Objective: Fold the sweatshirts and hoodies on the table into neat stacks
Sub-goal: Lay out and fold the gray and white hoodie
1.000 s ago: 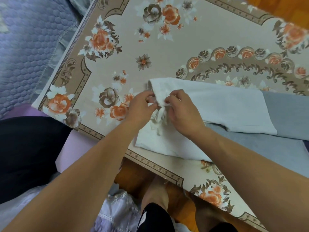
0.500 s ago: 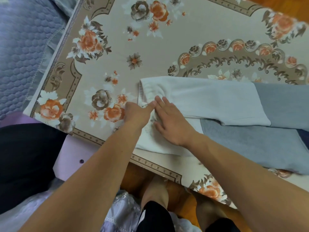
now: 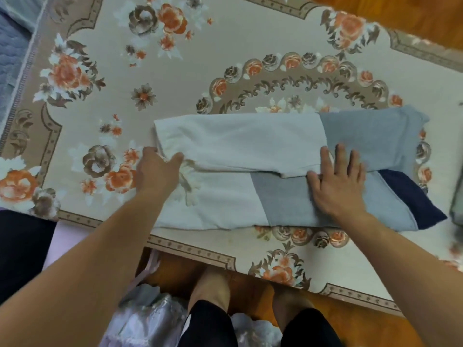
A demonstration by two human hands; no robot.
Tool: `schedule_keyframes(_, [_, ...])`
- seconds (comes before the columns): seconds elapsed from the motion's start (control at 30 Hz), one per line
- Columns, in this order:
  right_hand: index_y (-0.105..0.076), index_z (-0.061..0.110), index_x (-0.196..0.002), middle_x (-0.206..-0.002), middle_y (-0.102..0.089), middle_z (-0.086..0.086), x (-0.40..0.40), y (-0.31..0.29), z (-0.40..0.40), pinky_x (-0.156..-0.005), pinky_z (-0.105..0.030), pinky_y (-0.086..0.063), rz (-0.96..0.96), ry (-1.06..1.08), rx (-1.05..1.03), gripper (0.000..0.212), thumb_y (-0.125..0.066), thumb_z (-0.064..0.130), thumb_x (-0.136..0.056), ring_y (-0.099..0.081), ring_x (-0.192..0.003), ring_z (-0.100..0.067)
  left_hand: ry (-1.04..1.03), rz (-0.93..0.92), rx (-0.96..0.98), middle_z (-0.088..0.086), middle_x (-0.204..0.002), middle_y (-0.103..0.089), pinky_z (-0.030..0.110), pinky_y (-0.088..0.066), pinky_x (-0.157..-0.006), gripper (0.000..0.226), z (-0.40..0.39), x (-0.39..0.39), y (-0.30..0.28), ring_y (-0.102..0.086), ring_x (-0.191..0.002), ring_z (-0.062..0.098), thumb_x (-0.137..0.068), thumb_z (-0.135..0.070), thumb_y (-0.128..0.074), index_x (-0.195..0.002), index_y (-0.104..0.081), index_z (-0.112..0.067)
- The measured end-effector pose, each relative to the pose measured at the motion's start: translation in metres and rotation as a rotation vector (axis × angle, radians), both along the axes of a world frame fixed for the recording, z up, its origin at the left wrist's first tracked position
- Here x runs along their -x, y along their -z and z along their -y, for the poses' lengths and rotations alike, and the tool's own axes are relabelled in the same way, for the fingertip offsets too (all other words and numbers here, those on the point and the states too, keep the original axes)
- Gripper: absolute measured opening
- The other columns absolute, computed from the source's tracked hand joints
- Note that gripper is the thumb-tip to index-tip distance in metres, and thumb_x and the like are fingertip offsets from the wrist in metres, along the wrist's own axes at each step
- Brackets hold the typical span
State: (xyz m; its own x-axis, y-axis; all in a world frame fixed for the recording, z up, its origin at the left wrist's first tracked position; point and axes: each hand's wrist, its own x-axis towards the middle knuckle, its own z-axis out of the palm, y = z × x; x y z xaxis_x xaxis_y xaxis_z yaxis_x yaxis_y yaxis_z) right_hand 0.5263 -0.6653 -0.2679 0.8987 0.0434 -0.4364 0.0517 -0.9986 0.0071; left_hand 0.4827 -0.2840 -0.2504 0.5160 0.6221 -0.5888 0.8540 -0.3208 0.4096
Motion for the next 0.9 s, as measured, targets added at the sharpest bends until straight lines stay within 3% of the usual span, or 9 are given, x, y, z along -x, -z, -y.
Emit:
schedule_keyframes(0.1, [-0.004,0.026,-0.161,-0.169,0.006,-0.010,-0.001,0.004,-0.002,-0.122,-0.057,0.004,-0.001,-0.016,-0.004,0.070,-0.021,0.060,-0.102,0.010,-0.153,-0.039,-0.112,-0.124,0.163,0.011,-0.128,-0.057,0.051,-0.052,-0.100,0.085,-0.001,-0.003,-0.008,-0.060,-0.113,0.035,-0.083,-0.054,-0.076,-0.143,-0.038,-0.007])
schedule_keyframes(0.2, [-0.003,0.027,-0.161,-0.169,0.006,-0.009,-0.003,0.002,0.000,-0.123,-0.057,0.005,0.003,-0.036,-0.022,0.070,-0.021,0.060,-0.102,0.012,-0.153,-0.039,-0.224,-0.140,0.291,0.013,-0.108,-0.067,0.042,-0.058,-0.081,0.062,0.000,-0.005,-0.025,-0.067,-0.091,0.032,-0.086,-0.040,-0.079,-0.129,-0.054,-0.004])
schedule_keyframes(0.3, [0.003,0.028,-0.161,-0.168,0.013,-0.008,-0.006,-0.005,0.001,-0.122,-0.056,0.011,-0.082,-0.021,-0.046,0.073,-0.020,0.062,-0.101,0.019,-0.152,-0.038,-0.235,-0.093,0.269,0.013,-0.098,-0.067,0.033,-0.053,-0.064,0.044,0.011,-0.010,-0.057,-0.066,-0.080,0.029,-0.088,-0.031,-0.075,-0.119,-0.056,-0.006])
schedule_keyframes(0.4, [0.003,0.030,-0.161,-0.168,0.017,-0.006,-0.020,-0.022,0.009,-0.120,-0.053,0.014,-0.242,-0.028,-0.163,0.077,-0.027,0.064,-0.099,0.022,-0.152,-0.036,-0.161,0.040,0.224,0.013,-0.115,-0.068,0.045,-0.060,-0.077,0.055,0.047,-0.018,-0.108,-0.069,-0.092,0.033,-0.083,-0.035,-0.070,-0.129,-0.053,-0.011])
schedule_keyframes(0.47, [-0.008,0.030,-0.161,-0.170,0.002,-0.005,-0.035,-0.049,0.024,-0.124,-0.049,0.003,-0.372,0.067,-0.403,0.081,-0.034,0.067,-0.094,0.008,-0.155,-0.033,-0.059,0.065,0.227,0.010,-0.121,-0.062,0.048,-0.060,-0.081,0.069,0.088,-0.028,-0.146,-0.067,-0.098,0.032,-0.080,-0.042,-0.069,-0.137,-0.038,-0.019])
schedule_keyframes(0.57, [-0.023,0.034,-0.159,-0.164,-0.024,0.009,-0.050,-0.109,0.060,-0.123,-0.039,-0.019,-0.535,0.446,-0.925,0.067,-0.048,0.054,-0.101,-0.022,-0.152,-0.016,0.164,0.155,0.245,0.008,-0.121,-0.058,0.031,-0.054,-0.064,0.063,0.167,-0.050,-0.188,-0.064,-0.092,0.024,-0.090,-0.026,-0.067,-0.139,-0.027,-0.023])
schedule_keyframes(0.7, [-0.041,0.036,-0.151,-0.154,-0.043,0.011,-0.061,-0.162,0.121,-0.116,-0.044,-0.038,-0.650,0.655,-1.313,0.054,-0.053,0.047,-0.100,-0.043,-0.141,-0.016,0.436,0.250,0.195,0.002,-0.104,-0.060,0.031,-0.057,-0.064,0.065,0.302,-0.085,-0.197,-0.064,-0.082,0.019,-0.088,-0.020,-0.066,-0.137,-0.025,-0.026])
schedule_keyframes(0.8, [-0.057,0.034,-0.138,-0.143,-0.059,0.001,-0.067,-0.157,0.152,-0.112,-0.048,-0.043,-0.727,0.746,-1.511,0.042,-0.050,0.050,-0.099,-0.054,-0.130,-0.020,0.434,0.309,0.255,0.007,-0.115,-0.059,0.045,-0.056,-0.081,0.053,0.393,-0.103,-0.159,-0.064,-0.095,0.030,-0.086,-0.026,-0.063,-0.129,-0.032,-0.028])
schedule_keyframes(0.9, [-0.066,0.029,-0.119,-0.115,-0.074,0.002,-0.068,-0.119,0.165,-0.092,-0.028,-0.055,-0.560,0.908,-1.415,0.031,-0.050,0.049,-0.102,-0.069,-0.110,-0.012,0.495,0.195,0.434,0.005,-0.124,-0.059,0.036,-0.053,-0.088,0.043,0.445,-0.106,-0.114,-0.062,-0.112,0.026,-0.093,-0.024,-0.053,-0.135,-0.047,-0.023])
